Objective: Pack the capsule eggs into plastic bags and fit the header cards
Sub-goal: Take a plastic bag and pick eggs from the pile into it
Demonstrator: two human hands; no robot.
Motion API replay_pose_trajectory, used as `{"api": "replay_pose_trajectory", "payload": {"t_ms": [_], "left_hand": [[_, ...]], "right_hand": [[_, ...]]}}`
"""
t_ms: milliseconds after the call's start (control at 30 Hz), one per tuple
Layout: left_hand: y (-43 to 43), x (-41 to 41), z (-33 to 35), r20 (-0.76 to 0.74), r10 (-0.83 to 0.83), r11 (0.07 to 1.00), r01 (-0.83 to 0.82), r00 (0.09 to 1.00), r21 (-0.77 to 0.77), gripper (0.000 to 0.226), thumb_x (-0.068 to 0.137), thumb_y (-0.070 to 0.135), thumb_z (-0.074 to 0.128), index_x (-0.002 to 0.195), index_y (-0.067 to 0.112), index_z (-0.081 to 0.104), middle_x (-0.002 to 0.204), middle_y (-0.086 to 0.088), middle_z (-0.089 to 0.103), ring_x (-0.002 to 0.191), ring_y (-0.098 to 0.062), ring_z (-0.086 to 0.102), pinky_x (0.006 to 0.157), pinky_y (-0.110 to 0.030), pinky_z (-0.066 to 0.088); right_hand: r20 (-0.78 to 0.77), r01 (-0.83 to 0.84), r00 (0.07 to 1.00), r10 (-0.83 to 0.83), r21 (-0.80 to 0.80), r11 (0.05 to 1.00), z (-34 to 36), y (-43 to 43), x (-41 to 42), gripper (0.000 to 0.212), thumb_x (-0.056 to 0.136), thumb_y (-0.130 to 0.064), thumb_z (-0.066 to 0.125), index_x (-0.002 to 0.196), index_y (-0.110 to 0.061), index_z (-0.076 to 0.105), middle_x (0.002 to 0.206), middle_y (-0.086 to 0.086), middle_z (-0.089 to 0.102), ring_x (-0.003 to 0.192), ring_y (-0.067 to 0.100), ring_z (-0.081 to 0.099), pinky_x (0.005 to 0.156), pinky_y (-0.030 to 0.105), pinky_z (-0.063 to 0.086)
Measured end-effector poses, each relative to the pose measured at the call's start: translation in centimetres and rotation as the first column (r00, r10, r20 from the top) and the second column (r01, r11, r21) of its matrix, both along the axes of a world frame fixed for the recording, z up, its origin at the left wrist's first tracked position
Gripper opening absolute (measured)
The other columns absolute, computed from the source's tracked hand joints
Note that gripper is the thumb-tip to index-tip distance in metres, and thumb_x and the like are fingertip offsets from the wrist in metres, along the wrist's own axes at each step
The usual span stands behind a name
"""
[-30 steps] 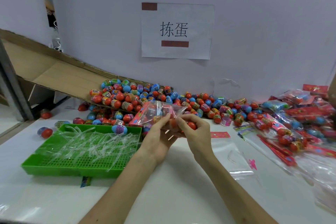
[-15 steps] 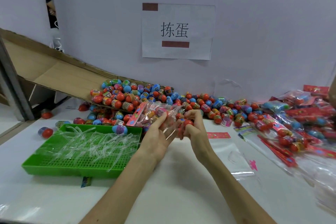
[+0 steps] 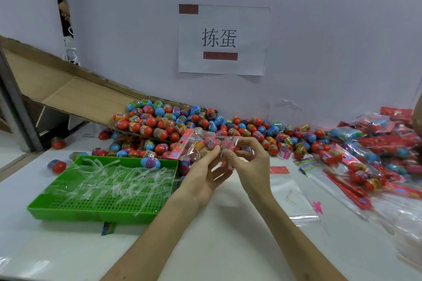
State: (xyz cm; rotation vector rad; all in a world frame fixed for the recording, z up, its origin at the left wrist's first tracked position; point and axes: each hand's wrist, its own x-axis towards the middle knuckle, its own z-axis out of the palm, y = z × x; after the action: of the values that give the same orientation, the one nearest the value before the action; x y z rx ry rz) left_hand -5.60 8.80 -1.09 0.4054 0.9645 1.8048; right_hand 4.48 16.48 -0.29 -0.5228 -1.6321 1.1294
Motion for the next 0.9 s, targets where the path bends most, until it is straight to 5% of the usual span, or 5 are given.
{"api": "replay_pose_trajectory", "payload": {"t_ms": [200, 500, 633, 800, 900], "left_hand": [[-0.2, -0.1, 0.3, -0.010, -0.015, 1.000, 0.015, 1.000, 0.010, 0.024, 0.087, 0.034, 0.074, 0.098, 0.015, 0.084, 0.105, -0.007, 0.078, 0.105, -0.026, 0.075, 0.088, -0.038, 0.061], [-0.2, 0.6, 0.4, -0.081, -0.113, 0.994, 0.113, 0.990, -0.013, 0.025, 0.087, 0.035, 0.075, 0.103, 0.017, 0.083, 0.113, -0.009, 0.076, 0.108, -0.025, 0.073, 0.105, -0.046, 0.055], [-0.4, 0.7, 0.8, -0.087, -0.124, 0.992, 0.124, 0.988, -0.002, 0.032, 0.087, 0.038, 0.074, 0.112, 0.020, 0.081, 0.121, -0.007, 0.076, 0.110, -0.025, 0.073, 0.106, -0.047, 0.053], [-0.5, 0.5, 0.9, -0.053, -0.116, 0.993, 0.114, 0.992, -0.032, 0.035, 0.091, 0.046, 0.071, 0.111, 0.019, 0.079, 0.120, -0.006, 0.076, 0.110, -0.025, 0.074, 0.094, -0.041, 0.054], [-0.8, 0.6, 1.1, -0.086, -0.128, 0.991, 0.124, 0.988, -0.055, 0.039, 0.092, 0.054, 0.066, 0.106, 0.020, 0.080, 0.119, -0.006, 0.077, 0.104, -0.021, 0.076, 0.090, -0.040, 0.052]], "right_hand": [[-0.001, -0.034, 0.999, 0.034, -0.009, 0.999, 0.0, 0.1, -0.1, 0.019, 0.089, -0.005, 0.076, 0.104, -0.017, 0.076, 0.096, -0.004, 0.077, 0.085, 0.016, 0.076, 0.074, 0.026, 0.061], [0.052, 0.145, 0.987, -0.150, 0.090, 0.985, -0.5, 0.3, 0.0, 0.008, 0.091, -0.012, 0.075, 0.092, -0.020, 0.076, 0.094, -0.009, 0.070, 0.088, 0.015, 0.066, 0.072, 0.025, 0.053], [0.145, 0.112, 0.982, -0.122, 0.077, 0.991, -0.5, 0.9, -0.2, 0.023, 0.099, -0.009, 0.063, 0.101, -0.028, 0.075, 0.116, -0.003, 0.053, 0.114, 0.019, 0.055, 0.087, 0.038, 0.056], [0.138, -0.027, 0.990, 0.014, 0.089, 0.996, -0.1, 1.0, 0.2, 0.047, 0.096, 0.009, 0.048, 0.112, -0.025, 0.076, 0.135, -0.010, 0.056, 0.128, -0.007, 0.047, 0.101, 0.009, 0.041], [0.150, -0.036, 0.989, 0.013, 0.152, 0.988, -0.1, 1.1, 0.3, 0.054, 0.090, 0.016, 0.049, 0.114, -0.025, 0.075, 0.125, -0.014, 0.068, 0.122, 0.001, 0.059, 0.100, 0.020, 0.050]]}}
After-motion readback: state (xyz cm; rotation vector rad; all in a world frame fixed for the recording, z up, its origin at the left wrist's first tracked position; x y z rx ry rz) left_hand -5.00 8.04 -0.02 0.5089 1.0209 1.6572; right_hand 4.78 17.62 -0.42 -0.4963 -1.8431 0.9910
